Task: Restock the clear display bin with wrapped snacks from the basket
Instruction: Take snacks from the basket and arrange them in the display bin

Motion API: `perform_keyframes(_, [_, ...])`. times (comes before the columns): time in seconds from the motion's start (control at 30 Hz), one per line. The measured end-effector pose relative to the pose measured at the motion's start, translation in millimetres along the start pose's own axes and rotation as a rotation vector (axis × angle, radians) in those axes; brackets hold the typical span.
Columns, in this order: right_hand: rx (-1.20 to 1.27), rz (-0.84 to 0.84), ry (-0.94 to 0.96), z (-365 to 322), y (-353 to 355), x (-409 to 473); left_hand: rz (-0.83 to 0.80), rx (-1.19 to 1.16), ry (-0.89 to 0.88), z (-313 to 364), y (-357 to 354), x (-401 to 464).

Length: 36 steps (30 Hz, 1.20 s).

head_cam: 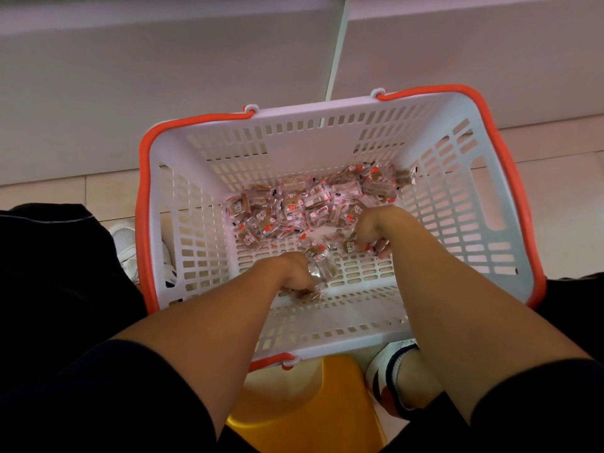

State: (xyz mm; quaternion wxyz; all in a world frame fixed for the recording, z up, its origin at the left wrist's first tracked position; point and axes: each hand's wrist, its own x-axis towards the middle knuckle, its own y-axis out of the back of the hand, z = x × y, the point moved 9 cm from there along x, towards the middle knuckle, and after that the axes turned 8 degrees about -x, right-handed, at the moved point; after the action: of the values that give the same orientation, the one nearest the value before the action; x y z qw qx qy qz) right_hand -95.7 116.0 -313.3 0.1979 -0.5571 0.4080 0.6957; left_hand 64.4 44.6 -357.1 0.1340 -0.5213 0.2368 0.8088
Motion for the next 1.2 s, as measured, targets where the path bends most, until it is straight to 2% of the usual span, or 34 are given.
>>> perform_keyframes(0.23, [0.083,-0.051,0.013,-4.3,-11.0,2.4,-0.042,0.072,-0.032,-1.0,-12.6,-0.6])
perform_keyframes(0.33, [0.124,-0.044,0.033,-6.7,-9.2,1.5,-0.124,0.08,0.009,-5.2,-21.2,-3.4])
perform_keyframes(0.47, [0.164,-0.018,0.062,-9.6,-3.3,-5.6,-0.165,-0.219,0.039,-7.6,-29.8,-10.1])
perform_keyframes(0.63, [0.299,-0.059,0.113,-14.1,2.6,-32.6,-0.051,-0.272,0.043,-7.5,2.0,-37.1])
perform_keyframes(0.7, [0.363,-0.039,0.178,-20.3,12.3,-54.0,-0.011,-0.411,0.013,-4.9,16.5,-52.5])
perform_keyframes(0.77, [0.42,0.004,0.262,-29.3,27.1,-79.2,0.004,-0.657,-0.031,1.2,29.5,-70.1])
perform_keyframes(0.83, [0.476,0.026,0.365,-41.9,40.8,-109.0,0.037,-0.866,-0.125,15.8,47.6,-94.0])
perform_keyframes(0.9, [0.525,0.035,0.48,-55.6,55.8,-140.8,0.098,-0.973,-0.277,35.9,74.6,-122.9])
perform_keyframes(0.97, [0.551,0.074,0.587,-64.6,76.4,-174.6,0.168,-1.006,-0.406,50.4,106.7,-157.6])
perform_keyframes(1.03, [0.553,0.179,0.688,-66.8,102.4,-211.6,0.149,-1.008,-0.471,58.4,132.5,-196.4])
perform_keyframes(1.2, [0.591,0.393,0.936,-71.4,142.9,-296.3,0.025,-0.935,-0.472,66.6,169.7,-298.2])
